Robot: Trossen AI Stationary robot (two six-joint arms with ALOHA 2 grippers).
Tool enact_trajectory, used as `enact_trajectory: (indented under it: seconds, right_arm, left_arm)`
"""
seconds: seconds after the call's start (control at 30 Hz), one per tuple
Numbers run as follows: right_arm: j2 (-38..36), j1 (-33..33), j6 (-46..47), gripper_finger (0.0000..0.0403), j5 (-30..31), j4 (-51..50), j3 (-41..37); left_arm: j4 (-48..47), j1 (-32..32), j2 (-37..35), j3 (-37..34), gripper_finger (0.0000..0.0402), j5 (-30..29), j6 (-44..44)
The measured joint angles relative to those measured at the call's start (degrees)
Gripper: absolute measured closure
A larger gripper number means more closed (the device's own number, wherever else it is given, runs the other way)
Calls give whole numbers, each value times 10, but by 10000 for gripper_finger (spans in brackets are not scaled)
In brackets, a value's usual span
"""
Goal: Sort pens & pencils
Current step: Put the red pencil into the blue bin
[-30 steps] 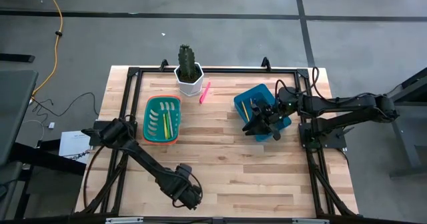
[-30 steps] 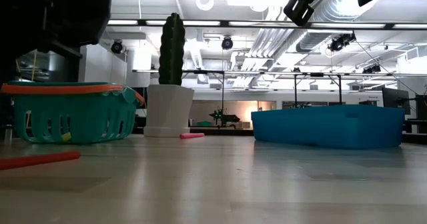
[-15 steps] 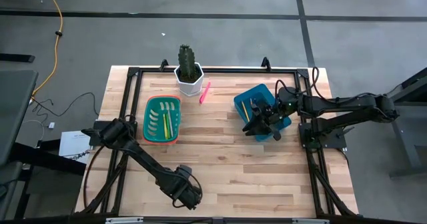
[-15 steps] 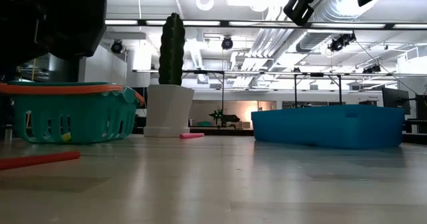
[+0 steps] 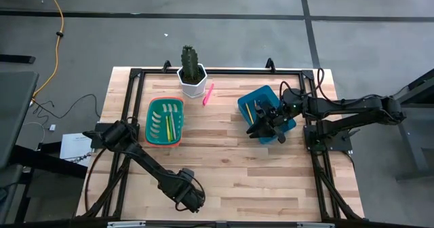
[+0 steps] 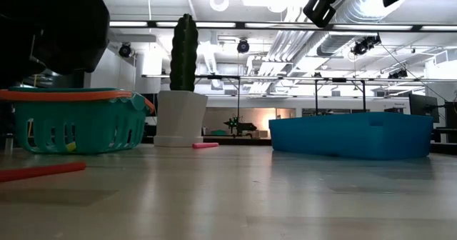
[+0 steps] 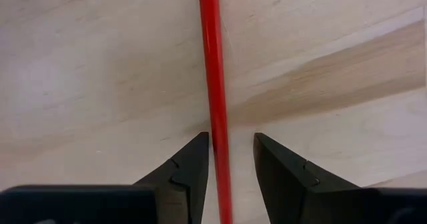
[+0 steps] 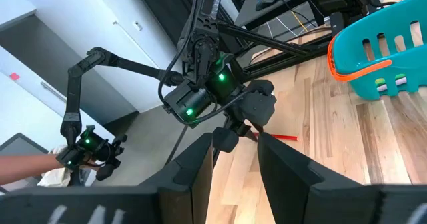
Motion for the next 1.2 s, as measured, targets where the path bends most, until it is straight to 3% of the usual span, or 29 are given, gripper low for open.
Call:
enact_trajectory:
  seconds: [0.77,1.2]
  right_arm:
    - [0,0,-8,293,0,-2,0]
    - [0,0,-8,293,0,-2,0]
  left_arm:
    - [-2,0,0,0,298,-1,1]
    - [-4,0,0,1,395,-2,1]
